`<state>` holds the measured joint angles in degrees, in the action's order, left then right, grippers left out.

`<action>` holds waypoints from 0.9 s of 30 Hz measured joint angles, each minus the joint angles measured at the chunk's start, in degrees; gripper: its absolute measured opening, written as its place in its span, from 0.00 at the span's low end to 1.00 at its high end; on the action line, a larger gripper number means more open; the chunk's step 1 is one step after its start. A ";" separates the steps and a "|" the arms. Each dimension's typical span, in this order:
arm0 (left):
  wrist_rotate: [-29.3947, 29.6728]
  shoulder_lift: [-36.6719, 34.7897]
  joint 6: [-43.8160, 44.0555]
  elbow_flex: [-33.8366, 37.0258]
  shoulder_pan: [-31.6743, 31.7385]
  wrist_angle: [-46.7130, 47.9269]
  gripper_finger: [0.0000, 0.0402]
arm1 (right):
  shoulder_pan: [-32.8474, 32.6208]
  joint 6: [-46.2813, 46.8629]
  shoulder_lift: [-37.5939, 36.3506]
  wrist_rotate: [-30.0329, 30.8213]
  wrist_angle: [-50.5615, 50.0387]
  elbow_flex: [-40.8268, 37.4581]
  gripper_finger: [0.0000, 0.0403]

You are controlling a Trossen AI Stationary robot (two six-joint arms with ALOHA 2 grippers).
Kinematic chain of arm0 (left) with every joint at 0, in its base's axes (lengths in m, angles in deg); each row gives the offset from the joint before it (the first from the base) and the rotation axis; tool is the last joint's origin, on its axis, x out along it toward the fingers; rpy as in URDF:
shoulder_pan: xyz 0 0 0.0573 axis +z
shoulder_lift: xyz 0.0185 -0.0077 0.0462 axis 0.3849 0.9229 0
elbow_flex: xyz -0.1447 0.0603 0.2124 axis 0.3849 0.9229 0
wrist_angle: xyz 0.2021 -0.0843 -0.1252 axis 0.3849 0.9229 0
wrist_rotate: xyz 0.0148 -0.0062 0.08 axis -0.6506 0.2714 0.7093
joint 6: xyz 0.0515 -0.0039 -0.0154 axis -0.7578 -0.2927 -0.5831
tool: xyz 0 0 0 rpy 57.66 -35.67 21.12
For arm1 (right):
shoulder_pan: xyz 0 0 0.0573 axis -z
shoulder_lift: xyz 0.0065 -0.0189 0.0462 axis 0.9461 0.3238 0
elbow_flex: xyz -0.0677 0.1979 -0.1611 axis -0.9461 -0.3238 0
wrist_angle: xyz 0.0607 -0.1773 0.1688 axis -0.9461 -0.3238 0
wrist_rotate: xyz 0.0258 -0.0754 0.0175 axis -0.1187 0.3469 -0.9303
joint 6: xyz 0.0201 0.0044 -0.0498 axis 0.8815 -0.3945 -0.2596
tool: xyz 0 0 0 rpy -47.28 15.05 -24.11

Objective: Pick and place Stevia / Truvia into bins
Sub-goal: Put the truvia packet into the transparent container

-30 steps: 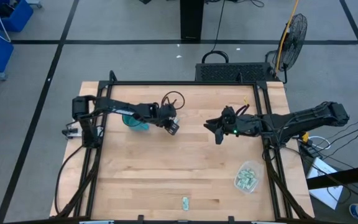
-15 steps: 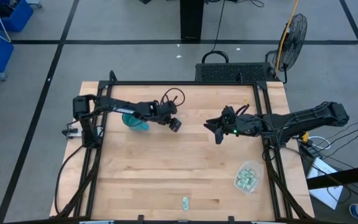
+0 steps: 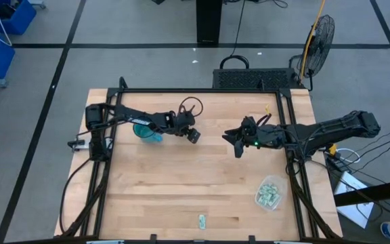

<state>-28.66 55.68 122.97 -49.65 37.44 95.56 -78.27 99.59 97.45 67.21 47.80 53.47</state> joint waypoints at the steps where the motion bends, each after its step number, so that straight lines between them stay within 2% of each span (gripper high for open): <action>1: 0.25 0.43 0.26 0.01 -0.11 -0.11 0.63 | 0.00 0.04 0.00 -0.01 0.06 -0.01 0.29; 4: 2.02 1.01 1.66 -0.05 -0.76 0.46 0.62 | 0.00 0.06 0.00 -0.01 0.12 -0.02 0.29; 7: 2.42 1.04 2.14 -0.02 -1.00 0.92 0.56 | 0.00 0.14 0.00 -0.01 0.22 -0.02 0.29; 16: 2.49 -0.50 2.74 0.26 -1.24 1.86 0.19 | 0.00 -0.27 0.00 0.04 -0.01 -0.02 0.29; 20: -3.32 -2.49 4.11 0.39 -1.52 1.66 0.05 | 0.00 -0.59 0.00 0.09 0.30 -0.20 0.29; 23: -7.33 -5.03 5.23 0.39 -1.80 0.63 0.03 | 0.00 -0.34 -0.02 0.11 0.56 -1.43 0.29; 27: -11.01 -8.95 5.49 0.36 -3.05 -3.50 0.09 | 0.10 6.13 -0.02 -0.02 0.71 -4.86 0.29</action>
<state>-39.67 46.73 128.45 -49.29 34.39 92.06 -78.17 105.72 97.43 67.19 48.52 48.60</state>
